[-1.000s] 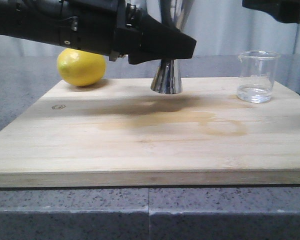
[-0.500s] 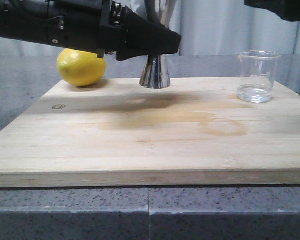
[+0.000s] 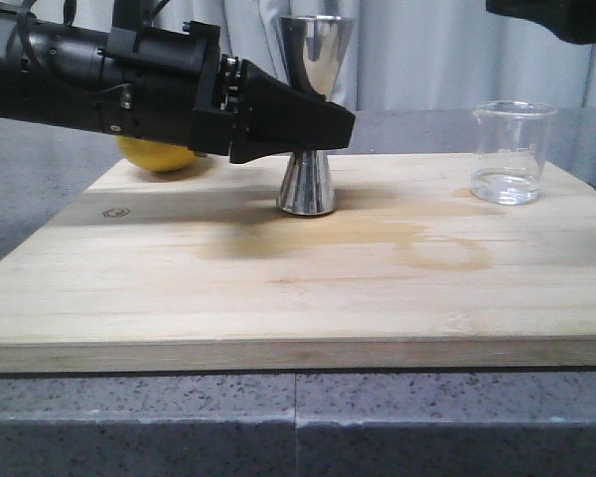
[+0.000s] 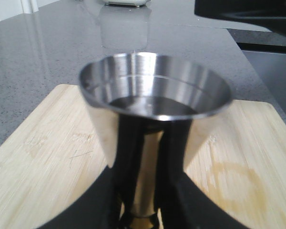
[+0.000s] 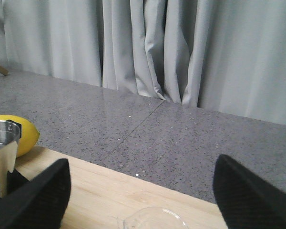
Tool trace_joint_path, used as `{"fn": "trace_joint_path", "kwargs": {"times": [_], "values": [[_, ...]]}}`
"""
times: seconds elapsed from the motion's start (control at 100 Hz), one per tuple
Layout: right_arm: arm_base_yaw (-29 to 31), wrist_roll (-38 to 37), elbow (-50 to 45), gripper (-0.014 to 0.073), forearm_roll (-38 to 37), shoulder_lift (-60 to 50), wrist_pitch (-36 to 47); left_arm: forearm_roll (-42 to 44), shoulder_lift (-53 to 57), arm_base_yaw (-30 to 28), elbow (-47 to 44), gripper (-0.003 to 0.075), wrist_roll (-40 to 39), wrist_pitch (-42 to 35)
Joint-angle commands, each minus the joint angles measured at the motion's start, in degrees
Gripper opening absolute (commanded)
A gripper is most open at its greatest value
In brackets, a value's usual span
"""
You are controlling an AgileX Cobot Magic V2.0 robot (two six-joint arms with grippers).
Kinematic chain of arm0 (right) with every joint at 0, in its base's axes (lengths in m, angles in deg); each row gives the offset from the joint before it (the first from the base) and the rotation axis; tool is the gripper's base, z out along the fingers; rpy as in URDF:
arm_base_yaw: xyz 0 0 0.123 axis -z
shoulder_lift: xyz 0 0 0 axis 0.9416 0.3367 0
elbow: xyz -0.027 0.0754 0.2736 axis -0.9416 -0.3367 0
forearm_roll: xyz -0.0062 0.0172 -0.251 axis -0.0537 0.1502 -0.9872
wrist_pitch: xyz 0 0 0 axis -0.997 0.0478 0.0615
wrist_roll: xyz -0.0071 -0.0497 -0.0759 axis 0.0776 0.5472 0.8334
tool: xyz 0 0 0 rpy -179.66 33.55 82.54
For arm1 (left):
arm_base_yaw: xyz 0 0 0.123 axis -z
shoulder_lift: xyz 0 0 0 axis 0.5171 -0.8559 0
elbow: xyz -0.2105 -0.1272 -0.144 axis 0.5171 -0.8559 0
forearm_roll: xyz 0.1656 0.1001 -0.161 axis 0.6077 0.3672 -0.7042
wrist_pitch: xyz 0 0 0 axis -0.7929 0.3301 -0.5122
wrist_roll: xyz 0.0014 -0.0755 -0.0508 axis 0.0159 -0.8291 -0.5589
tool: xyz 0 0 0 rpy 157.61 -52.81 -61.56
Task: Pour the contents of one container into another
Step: 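Lower the steel jigger onto the board with the left gripper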
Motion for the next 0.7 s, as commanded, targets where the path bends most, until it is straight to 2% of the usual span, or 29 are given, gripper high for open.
{"fn": "trace_joint_path", "kwargs": {"times": [0.0,0.69], "values": [[0.40,0.60,1.41,0.0554,-0.74,-1.18,4.43,-4.94,2.65,-0.08,1.32,0.0114,0.20,6.98],[0.40,0.60,1.41,0.0554,-2.18,-1.18,4.67,-4.94,2.65,-0.11,1.32,0.0115,0.44,6.46]]}}
